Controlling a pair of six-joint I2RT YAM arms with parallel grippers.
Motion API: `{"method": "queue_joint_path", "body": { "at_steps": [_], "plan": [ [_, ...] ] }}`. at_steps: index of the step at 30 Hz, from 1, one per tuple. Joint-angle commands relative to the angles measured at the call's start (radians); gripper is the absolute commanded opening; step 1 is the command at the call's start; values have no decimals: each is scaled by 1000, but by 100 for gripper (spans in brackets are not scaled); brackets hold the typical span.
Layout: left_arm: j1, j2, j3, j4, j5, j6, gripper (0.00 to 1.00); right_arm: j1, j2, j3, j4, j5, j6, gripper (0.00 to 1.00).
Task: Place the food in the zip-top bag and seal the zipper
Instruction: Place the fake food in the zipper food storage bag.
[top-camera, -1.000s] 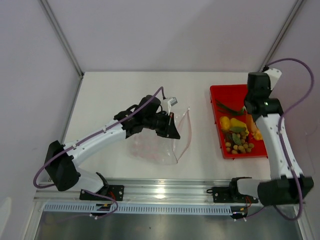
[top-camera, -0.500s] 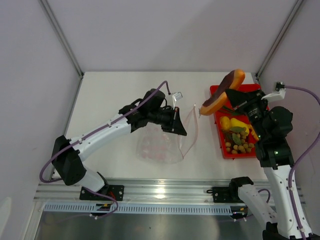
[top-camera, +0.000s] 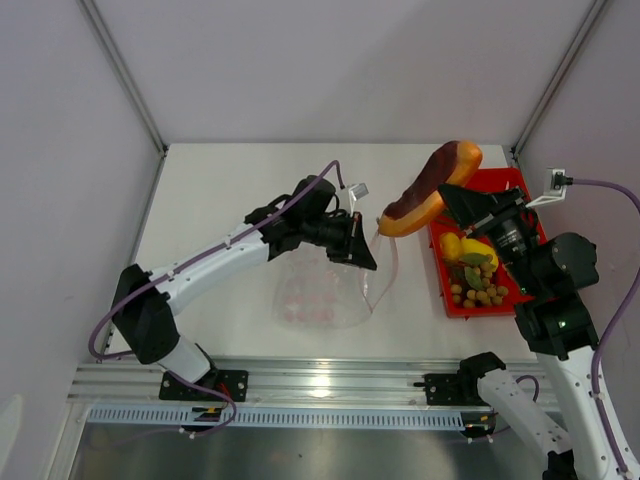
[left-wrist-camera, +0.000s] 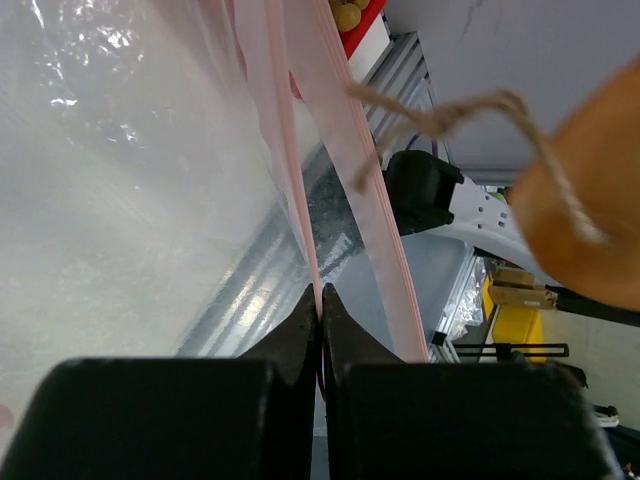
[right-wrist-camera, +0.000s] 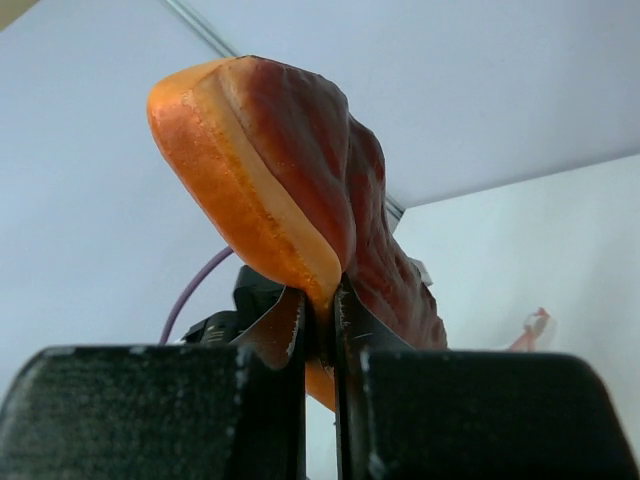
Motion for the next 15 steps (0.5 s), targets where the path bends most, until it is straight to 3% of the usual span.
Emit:
{"method": "queue_joint_path", "body": {
  "at_steps": [1,15],
  "plan": [
    [15,16,63,2,2,-9,0,22,-10,49,39,18,-2,0],
    [28,-34,77,11,-43,-16,1,67,-36,-41,-25,72,-14,0]
  ]
}}
